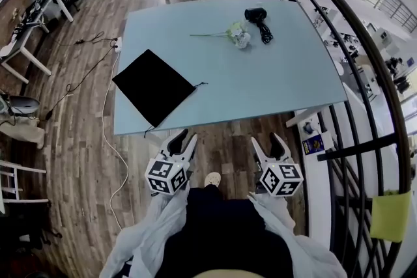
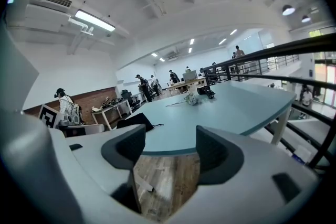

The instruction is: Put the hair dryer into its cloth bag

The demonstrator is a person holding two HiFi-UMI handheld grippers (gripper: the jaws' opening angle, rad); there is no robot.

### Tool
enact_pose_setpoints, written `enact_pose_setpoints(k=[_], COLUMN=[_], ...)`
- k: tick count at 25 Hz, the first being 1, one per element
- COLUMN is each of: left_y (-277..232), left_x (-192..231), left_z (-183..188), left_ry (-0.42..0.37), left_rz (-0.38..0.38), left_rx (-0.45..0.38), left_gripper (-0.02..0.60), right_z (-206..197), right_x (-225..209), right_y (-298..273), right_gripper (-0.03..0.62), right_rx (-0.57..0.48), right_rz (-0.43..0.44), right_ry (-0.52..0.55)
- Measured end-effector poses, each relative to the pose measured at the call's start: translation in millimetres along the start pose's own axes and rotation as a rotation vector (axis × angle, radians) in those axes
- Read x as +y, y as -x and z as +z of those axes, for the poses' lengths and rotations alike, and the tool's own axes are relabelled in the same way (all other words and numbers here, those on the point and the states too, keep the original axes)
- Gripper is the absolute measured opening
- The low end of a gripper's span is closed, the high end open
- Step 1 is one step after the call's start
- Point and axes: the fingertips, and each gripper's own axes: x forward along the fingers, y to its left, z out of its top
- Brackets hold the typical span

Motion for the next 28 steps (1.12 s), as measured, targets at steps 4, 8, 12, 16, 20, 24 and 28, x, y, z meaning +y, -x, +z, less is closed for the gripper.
enact_pose_setpoints(k=[4,8,12,16,20,24,28], left_y=[-16.3,-23.1,-27.0,-36.7,-60.5,-93.5,-129.8], left_x=[4.9,0.0,-6.7,-8.4,-2.7,-1.0,1.5], left_z=[5.6,-4.4,-18.2,-24.7,-17.9,-3.4,11.9], left_ry=[-0.026,-0.032,-0.035,-0.032,-0.036,-0.034,-0.043], left_rz=[-0.023,-0.049,-0.064,-0.074,-0.062,-0.057,-0.061], left_rx=[-0.016,0.022,0.056,0.088,0.087,0.069,0.067], left_gripper=[0.135,0.135,0.135,0.135,0.135,0.135,0.135], right_z=[8.6,-0.2,-7.0,-12.7,1.8,22.4,46.4], right_x=[-5.5,-10.3,-22.0,-33.5,-47.4,-68.4,-87.2], right_y=[-7.6,-4.6,-0.8,-8.5,-29.9,-55.3,-85.3], right_gripper=[0.301,0.301,0.301,0.301,0.301,0.301,0.301], right_rx=[-0.043,-0.024,-0.019,0.005,0.000,-0.005,-0.001], right_rz=[-0.008,-0.028,-0.047,-0.055,-0.040,-0.030,-0.016], right_ry=[-0.009,-0.026,-0.047,-0.072,-0.072,-0.078,-0.069])
